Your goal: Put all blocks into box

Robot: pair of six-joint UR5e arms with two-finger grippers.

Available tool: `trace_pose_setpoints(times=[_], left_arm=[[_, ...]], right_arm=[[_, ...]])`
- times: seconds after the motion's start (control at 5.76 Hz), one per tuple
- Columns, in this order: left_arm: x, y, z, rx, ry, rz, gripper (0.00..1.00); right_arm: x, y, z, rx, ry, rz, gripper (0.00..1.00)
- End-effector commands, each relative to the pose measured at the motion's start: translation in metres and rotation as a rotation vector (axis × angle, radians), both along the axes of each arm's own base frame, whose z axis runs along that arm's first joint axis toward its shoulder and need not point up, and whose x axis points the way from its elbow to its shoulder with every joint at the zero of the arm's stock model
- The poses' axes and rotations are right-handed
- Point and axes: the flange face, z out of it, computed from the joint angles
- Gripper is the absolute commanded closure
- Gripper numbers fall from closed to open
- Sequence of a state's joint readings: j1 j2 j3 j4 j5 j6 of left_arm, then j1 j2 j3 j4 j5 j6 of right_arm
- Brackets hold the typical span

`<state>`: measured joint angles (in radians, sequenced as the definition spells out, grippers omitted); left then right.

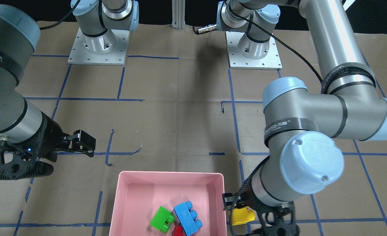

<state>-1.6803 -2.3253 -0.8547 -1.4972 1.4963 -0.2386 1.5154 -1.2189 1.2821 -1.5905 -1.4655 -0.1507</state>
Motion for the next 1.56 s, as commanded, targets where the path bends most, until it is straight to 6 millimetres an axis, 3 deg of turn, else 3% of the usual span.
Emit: trace_pose_setpoints(times=[0.0, 0.17, 0.35, 0.52, 0.69, 1.04, 1.39], left_arm=[[-0.066, -0.006, -0.056, 0.017, 0.0, -0.014, 0.95], [-0.081, -0.003, -0.069, 0.031, -0.007, -0.014, 0.94], [-0.081, -0.003, -0.069, 0.027, -0.009, -0.013, 0.57], [-0.08, -0.003, -0.054, -0.015, -0.002, -0.011, 0.18], [-0.077, -0.001, -0.029, -0.059, -0.002, -0.004, 0.02], [-0.053, 0.022, 0.038, -0.121, -0.037, 0.016, 0.01], [0.022, 0.049, 0.089, -0.151, -0.169, -0.006, 0.01]], right_arm=[[0.008, 0.102, 0.024, 0.017, 0.024, -0.046, 0.0], [0.039, 0.135, 0.022, 0.027, 0.027, -0.038, 0.0], [0.069, 0.153, 0.018, 0.029, 0.081, 0.022, 0.0], [0.07, 0.16, 0.007, 0.05, 0.105, 0.029, 0.0], [0.071, 0.162, 0.005, 0.056, 0.09, 0.026, 0.0], [0.069, 0.161, 0.016, 0.03, 0.104, 0.032, 0.0], [0.069, 0.17, 0.03, 0.002, 0.095, 0.022, 0.0]])
